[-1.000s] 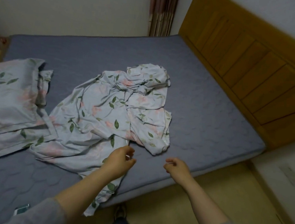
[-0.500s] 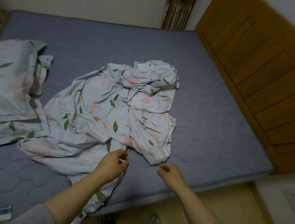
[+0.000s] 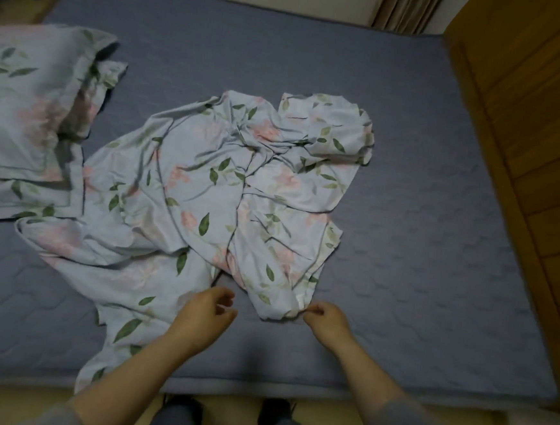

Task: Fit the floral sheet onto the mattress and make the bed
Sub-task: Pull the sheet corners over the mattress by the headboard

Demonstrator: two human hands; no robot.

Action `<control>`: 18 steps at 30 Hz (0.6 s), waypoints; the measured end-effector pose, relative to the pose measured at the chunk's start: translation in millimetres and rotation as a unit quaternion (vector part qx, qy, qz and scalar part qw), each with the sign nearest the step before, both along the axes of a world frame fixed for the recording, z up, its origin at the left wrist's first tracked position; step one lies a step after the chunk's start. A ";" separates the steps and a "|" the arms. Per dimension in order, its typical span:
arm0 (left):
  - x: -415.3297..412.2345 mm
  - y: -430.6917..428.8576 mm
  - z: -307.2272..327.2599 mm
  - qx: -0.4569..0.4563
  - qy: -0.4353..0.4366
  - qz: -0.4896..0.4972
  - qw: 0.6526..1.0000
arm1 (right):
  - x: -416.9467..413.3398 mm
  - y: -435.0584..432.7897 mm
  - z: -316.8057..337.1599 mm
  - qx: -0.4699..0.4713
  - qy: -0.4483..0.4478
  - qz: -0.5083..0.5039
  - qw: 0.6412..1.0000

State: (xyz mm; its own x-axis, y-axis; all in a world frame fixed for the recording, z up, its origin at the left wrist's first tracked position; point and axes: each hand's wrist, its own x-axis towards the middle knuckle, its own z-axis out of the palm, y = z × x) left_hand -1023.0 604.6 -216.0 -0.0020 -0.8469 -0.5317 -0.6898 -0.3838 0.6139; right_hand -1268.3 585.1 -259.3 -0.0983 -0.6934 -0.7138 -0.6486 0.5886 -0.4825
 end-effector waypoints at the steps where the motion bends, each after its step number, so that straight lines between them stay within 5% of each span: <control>1: -9.8 1.7 -6.6 0.010 0.006 0.014 1.000 | -8.5 -4.1 -6.9 0.007 0.003 0.008 1.000; 18: -54.5 9.6 -146.9 0.085 0.018 0.099 0.991 | -30.1 -36.9 -194.4 0.130 0.014 -0.038 0.991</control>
